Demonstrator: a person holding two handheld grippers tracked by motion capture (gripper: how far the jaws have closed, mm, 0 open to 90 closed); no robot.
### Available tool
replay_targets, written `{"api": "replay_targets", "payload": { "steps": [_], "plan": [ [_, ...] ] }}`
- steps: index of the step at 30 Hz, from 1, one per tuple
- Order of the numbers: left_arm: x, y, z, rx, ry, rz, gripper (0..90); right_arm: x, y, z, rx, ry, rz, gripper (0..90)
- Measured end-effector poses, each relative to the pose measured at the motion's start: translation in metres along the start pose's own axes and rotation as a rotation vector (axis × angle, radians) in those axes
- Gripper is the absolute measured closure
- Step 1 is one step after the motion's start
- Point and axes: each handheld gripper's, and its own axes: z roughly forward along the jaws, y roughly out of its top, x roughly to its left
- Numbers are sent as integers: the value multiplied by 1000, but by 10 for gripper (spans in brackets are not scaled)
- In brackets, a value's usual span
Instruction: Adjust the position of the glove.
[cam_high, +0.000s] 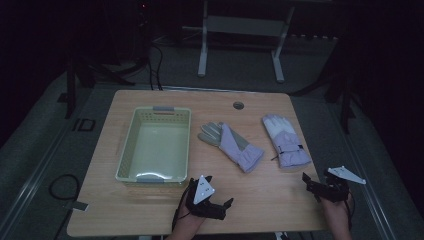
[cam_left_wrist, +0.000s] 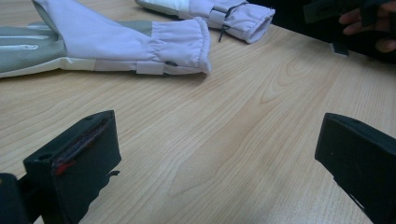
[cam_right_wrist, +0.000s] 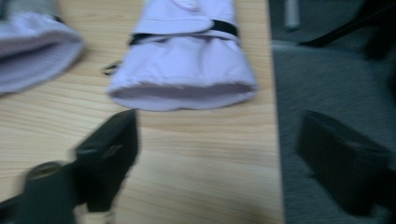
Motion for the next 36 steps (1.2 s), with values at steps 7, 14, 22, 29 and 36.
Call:
{"api": "replay_targets", "payload": {
  "steps": [7, 14, 22, 29, 36],
  "plan": [
    [-1, 0, 0, 1, 0, 9, 2, -4, 27, 4, 14, 109, 54, 138],
    [0, 0, 0, 0, -4, 7, 2, 11, 52, 6, -18, 175, -31, 171],
    [-1, 0, 0, 0, -3, 10, 2, 33, 71, 25, -5, 281, -113, 228],
    [-1, 0, 0, 0, -7, 13, 2, 53, 82, 47, 13, 379, -187, 293],
    [-2, 0, 0, 1, -10, 15, 2, 71, 94, 63, 27, 447, -242, 312]
  ]
}}
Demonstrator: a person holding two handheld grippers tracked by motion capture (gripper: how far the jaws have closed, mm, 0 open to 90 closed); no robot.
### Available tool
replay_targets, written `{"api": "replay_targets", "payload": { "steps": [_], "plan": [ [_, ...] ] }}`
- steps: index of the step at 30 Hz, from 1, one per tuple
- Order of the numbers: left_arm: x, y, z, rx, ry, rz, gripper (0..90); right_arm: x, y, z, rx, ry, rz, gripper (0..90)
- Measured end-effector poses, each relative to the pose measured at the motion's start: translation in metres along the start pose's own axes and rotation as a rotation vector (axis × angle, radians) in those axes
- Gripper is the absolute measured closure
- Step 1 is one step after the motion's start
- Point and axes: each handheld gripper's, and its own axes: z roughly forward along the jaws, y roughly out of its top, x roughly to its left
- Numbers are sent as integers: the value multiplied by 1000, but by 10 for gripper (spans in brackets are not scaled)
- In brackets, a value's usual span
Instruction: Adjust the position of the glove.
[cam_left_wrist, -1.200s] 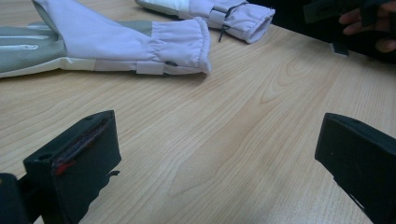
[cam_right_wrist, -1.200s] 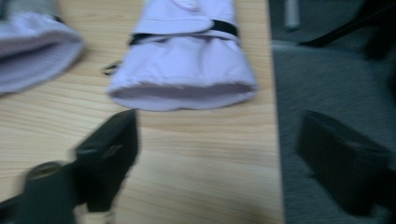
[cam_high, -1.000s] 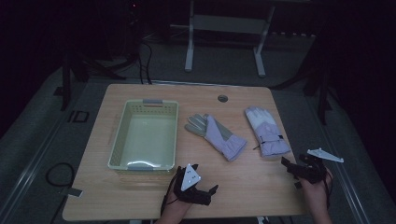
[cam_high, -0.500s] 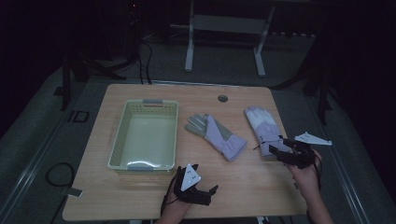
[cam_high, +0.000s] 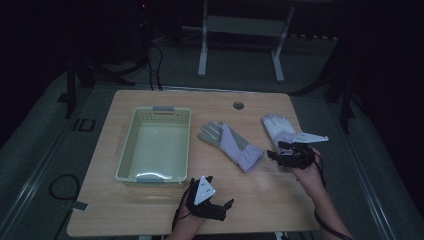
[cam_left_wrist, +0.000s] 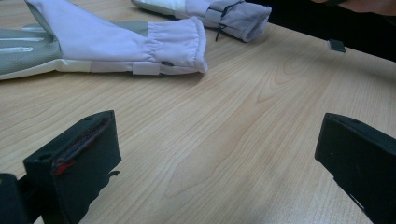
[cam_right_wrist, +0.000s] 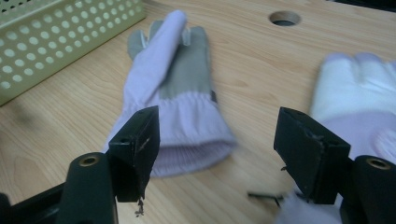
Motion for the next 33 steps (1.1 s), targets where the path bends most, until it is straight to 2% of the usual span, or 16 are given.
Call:
{"api": "replay_targets", "payload": {
  "steps": [1, 3, 4, 7, 10, 14, 17, 18, 20, 23, 24, 30, 32, 33],
  "plan": [
    [0, 0, 0, 0, 0, 0, 2, 3, 5, 9, 6, 21, -18, 333],
    [0, 0, 0, 0, 0, 0, 2, 4, 6, 12, 9, 23, -24, 337],
    [0, 0, 0, 1, 0, -1, 2, 6, 10, 22, 15, 41, -34, 340],
    [0, 0, 0, 0, -2, -2, 2, 10, 15, 34, 24, 53, -42, 350],
    [0, 0, 0, 0, -4, -1, 2, 13, 19, 46, 34, 78, -56, 409],
    [0, 0, 0, -1, -6, 2, 2, 16, 24, 62, 67, 104, -78, 437],
    [0, 0, 0, -1, -7, 3, 2, 17, 25, 66, 75, 106, -75, 438],
    [0, 0, 0, -1, -8, 3, 2, 19, 26, 76, 85, 104, -89, 437],
    [0, 0, 0, -1, -9, 3, 2, 19, 27, 83, 90, 106, -99, 441],
    [0, 0, 0, -1, -10, 2, 2, 18, 27, 89, 106, 103, -104, 466],
    [0, 0, 0, 0, -11, 3, 2, 18, 25, 93, 120, 109, -104, 505],
    [0, 0, 0, 2, -13, 3, 2, 19, 19, 103, 162, 106, -117, 529],
    [0, 0, 0, 4, -14, 2, 2, 20, 17, 106, 169, 104, -134, 528],
    [0, 0, 1, 6, -14, -3, 2, 21, 15, 110, 194, 99, -148, 517]
  ]
}}
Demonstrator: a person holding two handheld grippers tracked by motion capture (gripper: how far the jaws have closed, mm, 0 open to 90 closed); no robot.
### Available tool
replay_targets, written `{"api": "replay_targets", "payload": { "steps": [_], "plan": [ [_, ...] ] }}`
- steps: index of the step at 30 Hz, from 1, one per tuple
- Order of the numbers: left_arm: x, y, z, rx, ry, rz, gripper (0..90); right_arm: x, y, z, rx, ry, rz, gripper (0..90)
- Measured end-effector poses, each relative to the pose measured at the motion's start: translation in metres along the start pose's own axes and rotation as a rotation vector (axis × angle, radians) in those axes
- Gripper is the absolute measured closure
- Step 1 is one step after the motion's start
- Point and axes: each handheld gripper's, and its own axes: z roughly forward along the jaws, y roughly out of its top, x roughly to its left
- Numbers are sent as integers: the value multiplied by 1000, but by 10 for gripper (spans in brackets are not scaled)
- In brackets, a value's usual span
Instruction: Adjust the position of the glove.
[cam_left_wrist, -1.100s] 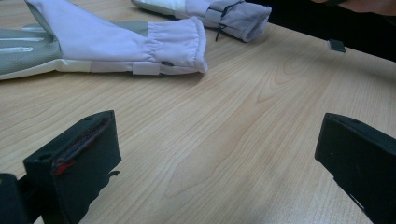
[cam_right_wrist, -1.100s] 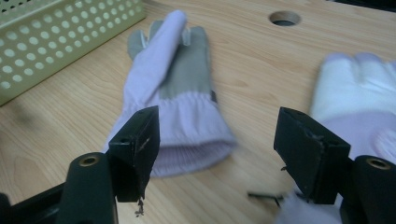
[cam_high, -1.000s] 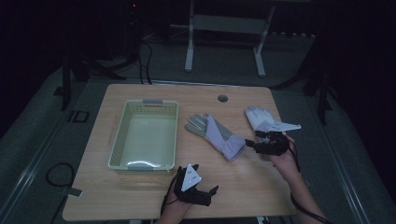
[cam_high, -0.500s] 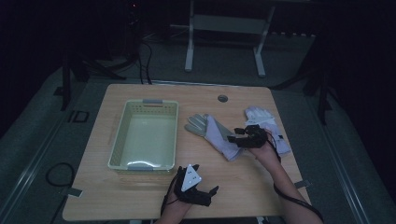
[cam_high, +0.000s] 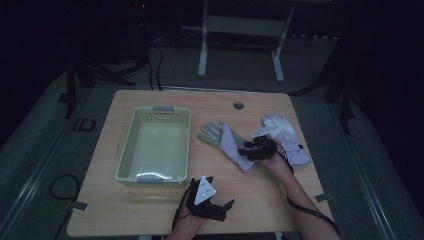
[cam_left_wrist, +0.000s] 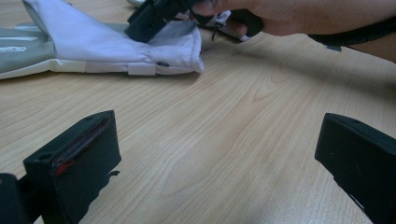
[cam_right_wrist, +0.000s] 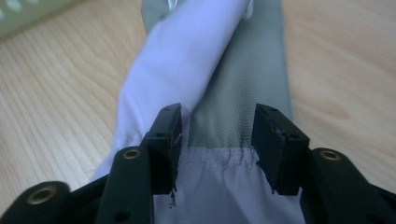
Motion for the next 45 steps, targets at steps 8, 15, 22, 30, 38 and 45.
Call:
{"api": "replay_targets", "payload": {
  "steps": [8, 15, 22, 30, 38, 45],
  "plan": [
    [0, 0, 0, 1, 0, 0, 2, 4, 1, 4, 43, -21, -20, 618],
    [0, 0, 0, 2, 2, -3, 2, 17, 8, 1, 72, -65, 62, 858],
    [0, 0, 0, 2, 0, -2, 2, 29, 13, -21, -32, -94, 178, 879],
    [0, 0, 0, 3, 0, -1, 2, 46, 14, -43, -145, -193, 284, 884],
    [0, 0, 0, 3, -1, 0, 2, 56, 3, -58, -250, -309, 425, 885],
    [0, 0, 0, 4, -3, 5, 2, 72, -16, -46, -285, -365, 521, 883]
  ]
}}
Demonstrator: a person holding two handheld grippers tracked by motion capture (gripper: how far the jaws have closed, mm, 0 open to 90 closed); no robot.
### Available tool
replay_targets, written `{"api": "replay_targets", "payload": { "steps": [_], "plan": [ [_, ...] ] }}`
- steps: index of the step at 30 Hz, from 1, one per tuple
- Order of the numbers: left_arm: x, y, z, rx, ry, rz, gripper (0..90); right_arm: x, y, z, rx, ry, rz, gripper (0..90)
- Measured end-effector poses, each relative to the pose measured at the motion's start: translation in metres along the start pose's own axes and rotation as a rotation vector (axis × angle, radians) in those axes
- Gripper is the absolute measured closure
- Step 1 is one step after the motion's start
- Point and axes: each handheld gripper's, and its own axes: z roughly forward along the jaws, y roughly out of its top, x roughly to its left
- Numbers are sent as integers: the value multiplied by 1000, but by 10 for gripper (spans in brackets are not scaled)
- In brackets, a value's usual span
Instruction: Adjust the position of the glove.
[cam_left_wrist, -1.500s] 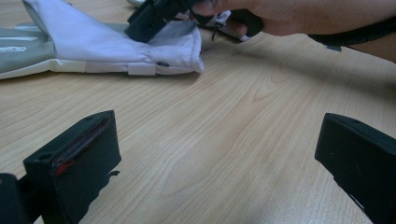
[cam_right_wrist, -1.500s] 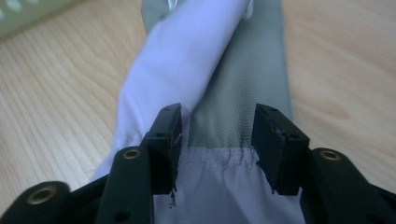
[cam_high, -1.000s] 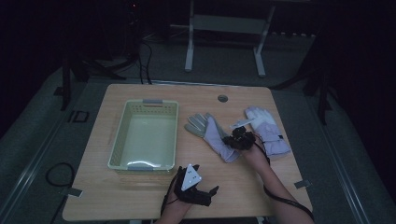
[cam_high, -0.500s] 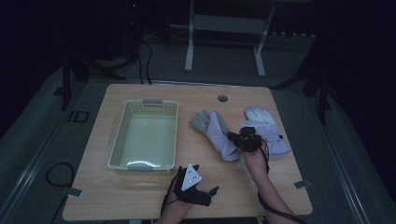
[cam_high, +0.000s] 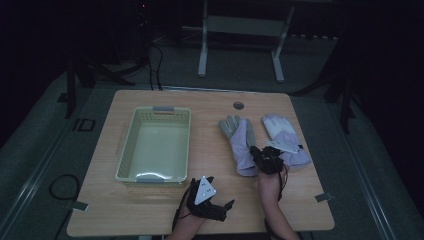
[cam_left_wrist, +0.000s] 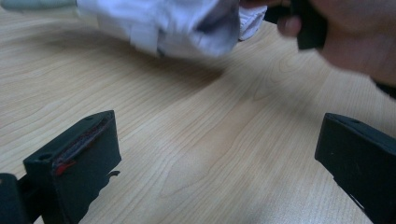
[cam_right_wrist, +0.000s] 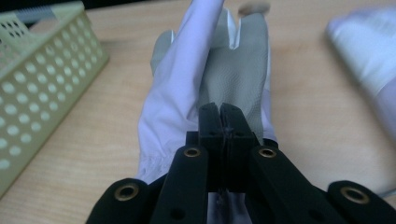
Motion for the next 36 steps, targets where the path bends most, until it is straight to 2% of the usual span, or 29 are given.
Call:
{"api": "replay_targets", "payload": {
  "steps": [2, 3, 5, 6, 8, 10, 12, 13, 14, 16, 18, 23, 28, 32, 35, 36],
  "plan": [
    [0, 0, 0, -1, -1, 0, 2, 0, -8, 7, 32, 6, 15, 879],
    [0, 0, 0, 0, -2, 0, 2, 1, -12, 12, 69, 16, 9, 873],
    [0, 0, 0, 0, -2, 0, 2, 1, -17, 15, 81, 8, 6, 869],
    [0, 0, 0, -1, -3, 1, 2, 4, -27, 20, 110, 10, -2, 785],
    [0, 0, 0, 0, -3, 2, 2, 7, -30, 21, 117, 7, -30, 740],
    [0, 0, 0, 1, -2, 3, 2, 8, -31, 21, 114, 7, -34, 727],
    [0, 0, 0, 1, -1, 3, 2, 10, -30, 20, 118, 12, -27, 671],
    [0, 0, 1, 1, -1, 3, 2, 11, -30, 18, 120, 32, -16, 629],
    [0, 0, 1, 1, -1, 3, 2, 11, -30, 18, 120, 32, -16, 629],
    [0, 0, 0, 1, -1, 2, 2, 15, -33, 15, 116, 37, -33, 619],
    [0, 0, 1, 1, -1, 3, 2, 20, -38, 10, 116, 32, -82, 631],
    [-1, 0, 1, 1, 1, 4, 2, 22, -41, 7, 116, 58, -70, 577],
    [-1, 0, 1, 2, 1, 4, 2, 22, -35, 0, 116, 94, -51, 523],
    [-1, 0, 1, 1, 1, 5, 2, 23, -28, -9, 103, 125, -63, 505],
    [-1, 0, 0, 1, 1, 5, 2, 21, -22, -14, 79, 109, -92, 524],
    [-1, 0, 0, 0, 0, 5, 2, 15, -15, -16, 71, 104, -97, 531]
  ]
}}
